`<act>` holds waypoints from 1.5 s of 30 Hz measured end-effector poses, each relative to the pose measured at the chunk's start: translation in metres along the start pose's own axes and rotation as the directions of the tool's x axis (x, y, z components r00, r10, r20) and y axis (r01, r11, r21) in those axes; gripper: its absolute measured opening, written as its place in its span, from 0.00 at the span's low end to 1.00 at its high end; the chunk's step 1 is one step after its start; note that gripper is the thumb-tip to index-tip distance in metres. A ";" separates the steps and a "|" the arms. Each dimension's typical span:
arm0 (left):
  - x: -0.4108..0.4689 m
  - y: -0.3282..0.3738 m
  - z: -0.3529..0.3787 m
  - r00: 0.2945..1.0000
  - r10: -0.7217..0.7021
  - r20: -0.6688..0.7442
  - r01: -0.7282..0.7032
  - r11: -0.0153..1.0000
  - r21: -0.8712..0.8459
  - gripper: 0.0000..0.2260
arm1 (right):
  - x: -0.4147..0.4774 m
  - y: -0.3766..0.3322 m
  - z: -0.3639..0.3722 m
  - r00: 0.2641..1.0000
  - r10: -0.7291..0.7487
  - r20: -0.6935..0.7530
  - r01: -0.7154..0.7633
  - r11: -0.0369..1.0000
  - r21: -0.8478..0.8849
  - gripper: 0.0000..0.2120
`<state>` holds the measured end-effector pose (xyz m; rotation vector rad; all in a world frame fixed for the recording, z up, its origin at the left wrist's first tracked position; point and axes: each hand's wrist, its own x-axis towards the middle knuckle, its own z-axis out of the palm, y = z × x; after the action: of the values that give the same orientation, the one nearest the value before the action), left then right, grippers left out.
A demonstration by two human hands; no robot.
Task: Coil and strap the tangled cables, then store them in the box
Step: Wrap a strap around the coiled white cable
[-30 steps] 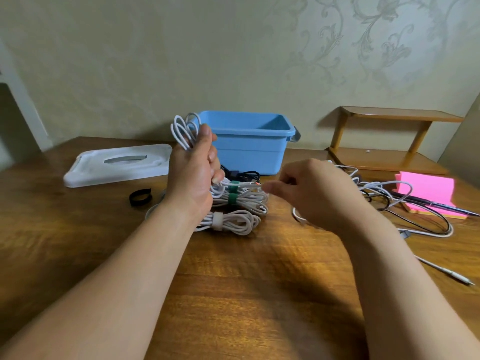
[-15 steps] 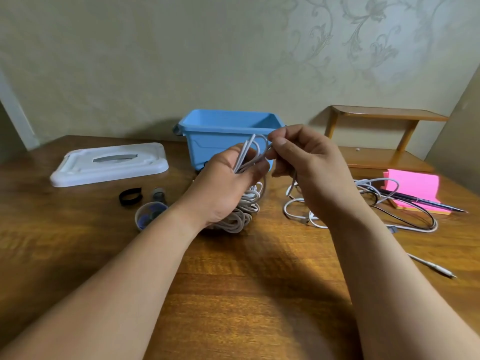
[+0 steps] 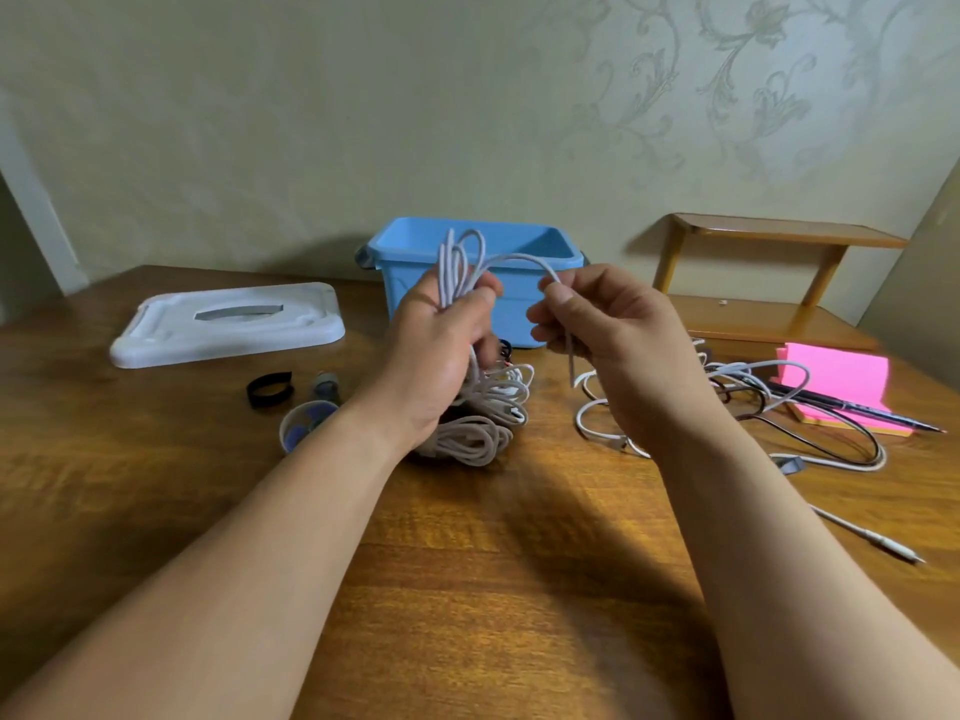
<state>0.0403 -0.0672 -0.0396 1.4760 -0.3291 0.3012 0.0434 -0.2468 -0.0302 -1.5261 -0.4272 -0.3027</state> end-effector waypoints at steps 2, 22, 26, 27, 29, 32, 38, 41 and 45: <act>0.000 -0.002 -0.002 1.000 0.002 0.017 -0.003 0.999 0.039 0.01 | -0.001 0.000 -0.002 1.000 -0.015 -0.014 0.015 0.999 -0.040 0.03; 0.001 0.009 -0.009 0.996 0.020 -0.089 -0.041 0.969 -0.245 0.14 | 0.003 0.032 -0.001 0.989 -0.147 0.035 0.103 0.487 -0.867 0.10; 0.000 0.014 -0.014 0.997 -0.063 -0.045 0.043 0.933 -0.358 0.13 | 0.007 0.032 -0.009 0.989 -0.147 -0.025 0.042 0.434 -0.900 0.06; 0.001 0.014 -0.016 0.997 -0.067 -0.040 0.047 0.929 -0.367 0.13 | 0.007 0.032 -0.011 0.991 -0.137 -0.005 0.055 0.430 -0.901 0.09; 0.002 0.014 -0.021 0.997 -0.072 -0.040 0.049 0.912 -0.407 0.14 | 0.006 0.030 -0.012 0.995 -0.046 0.083 0.095 0.430 -0.898 0.20; 0.005 0.015 -0.025 0.995 -0.093 -0.031 0.066 0.871 -0.486 0.15 | 0.006 0.034 -0.010 0.989 0.018 0.150 0.129 0.411 -0.903 0.16; 0.002 0.011 -0.023 0.988 -0.153 0.029 0.156 0.978 -0.139 0.13 | 0.008 0.031 -0.007 0.956 -0.292 -0.022 0.152 0.558 -0.816 0.06; -0.006 0.008 -0.008 0.978 -0.150 0.143 0.117 0.969 0.216 0.10 | 0.002 0.022 0.002 0.910 -0.406 -0.083 0.213 0.631 -0.746 0.12; -0.012 0.011 0.000 0.962 -0.094 0.258 -0.007 0.930 0.366 0.07 | 0.000 0.014 0.006 0.878 -0.472 -0.081 0.278 0.640 -0.717 0.16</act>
<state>0.0252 -0.0665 -0.0340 1.8966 -0.4782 0.1246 0.0491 -0.2409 -0.0431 -2.0828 -0.4455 -1.0968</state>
